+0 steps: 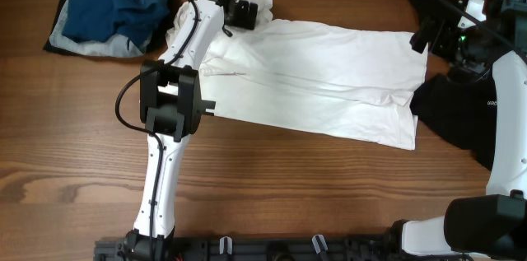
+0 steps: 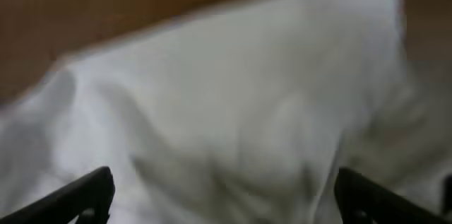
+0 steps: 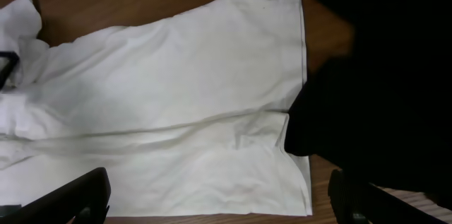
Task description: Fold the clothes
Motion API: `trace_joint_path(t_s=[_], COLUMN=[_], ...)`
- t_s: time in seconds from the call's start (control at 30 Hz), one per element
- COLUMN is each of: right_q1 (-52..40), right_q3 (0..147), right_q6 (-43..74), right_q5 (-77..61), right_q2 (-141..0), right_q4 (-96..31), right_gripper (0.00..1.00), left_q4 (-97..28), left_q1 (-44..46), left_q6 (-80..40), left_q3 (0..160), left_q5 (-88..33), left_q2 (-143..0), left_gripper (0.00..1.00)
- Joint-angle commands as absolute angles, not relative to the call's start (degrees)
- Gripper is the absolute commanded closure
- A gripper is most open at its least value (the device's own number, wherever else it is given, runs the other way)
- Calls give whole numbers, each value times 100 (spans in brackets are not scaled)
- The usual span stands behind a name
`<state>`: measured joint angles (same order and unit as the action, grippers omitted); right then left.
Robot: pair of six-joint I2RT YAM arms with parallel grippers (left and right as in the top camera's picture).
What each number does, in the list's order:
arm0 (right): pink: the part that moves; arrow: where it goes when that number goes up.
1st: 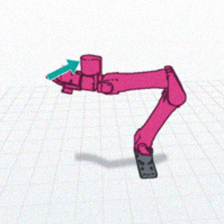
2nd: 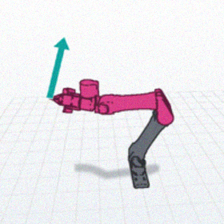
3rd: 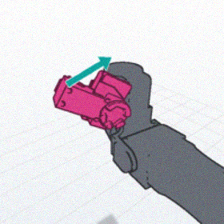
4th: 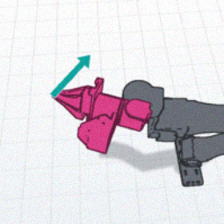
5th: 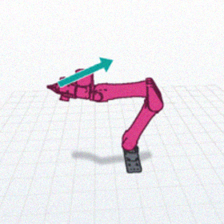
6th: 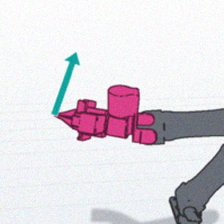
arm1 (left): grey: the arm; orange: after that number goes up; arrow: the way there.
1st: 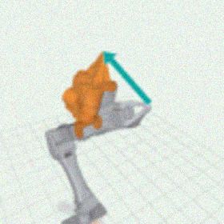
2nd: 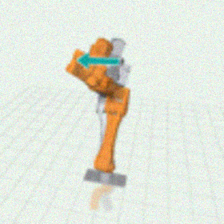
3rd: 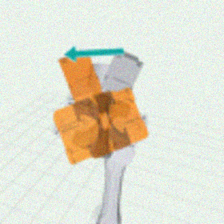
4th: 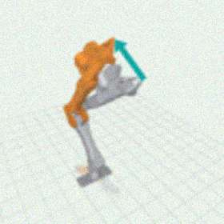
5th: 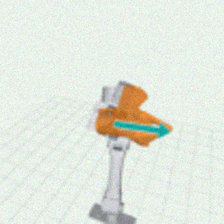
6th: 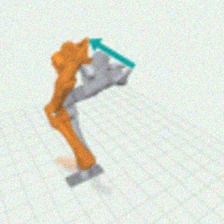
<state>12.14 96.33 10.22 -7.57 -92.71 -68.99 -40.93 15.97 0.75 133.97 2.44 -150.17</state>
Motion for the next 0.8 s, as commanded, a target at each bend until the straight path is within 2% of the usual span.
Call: trace_joint_path(t_s=[0.0, 0.1, 0.2, 0.57, 0.63, 0.67, 0.73, 0.77], right_q1=[1179, 1179, 1179, 1179, 1179, 1179, 1179, 1179], right_q3=[9585, 9585, 9585, 9585, 9585, 9585, 9585, 9585], right_q6=[1090, 926, 913, 917, 928, 941, 943, 943], right_q5=[-902, -899, -899, -899, -902, -902, -902, -902], right_q2=[-9356, -9356, -9356, -9356, -9356, -9356, -9356, -9356], right_q4=[-6858, -6820, -6825, -6818, -6814, -6814, -6814, -6816], right_gripper=[0, 0, 1, 0, 1, 1, 1, 1], left_q4=[-3179, -2287, -2003, -1885, -1914, -1911, -1942, -1962], left_q1=[1691, 1743, 1802, 1929, 1929, 1935, 1935, 1935], left_q6=[121, 119, 119, 451, 578, 582, 751, 845], left_q3=[13806, 13804, 13802, 13802, 13802, 13802, 13802, 13802], left_q5=[-340, -517, -580, -624, -661, -661, -661, -657], left_q2=[-14842, -15172, -15461, -16033, -16046, -16048, -16048, -16048], left_gripper=[0, 0, 0, 0, 5, 14, 38, 66])
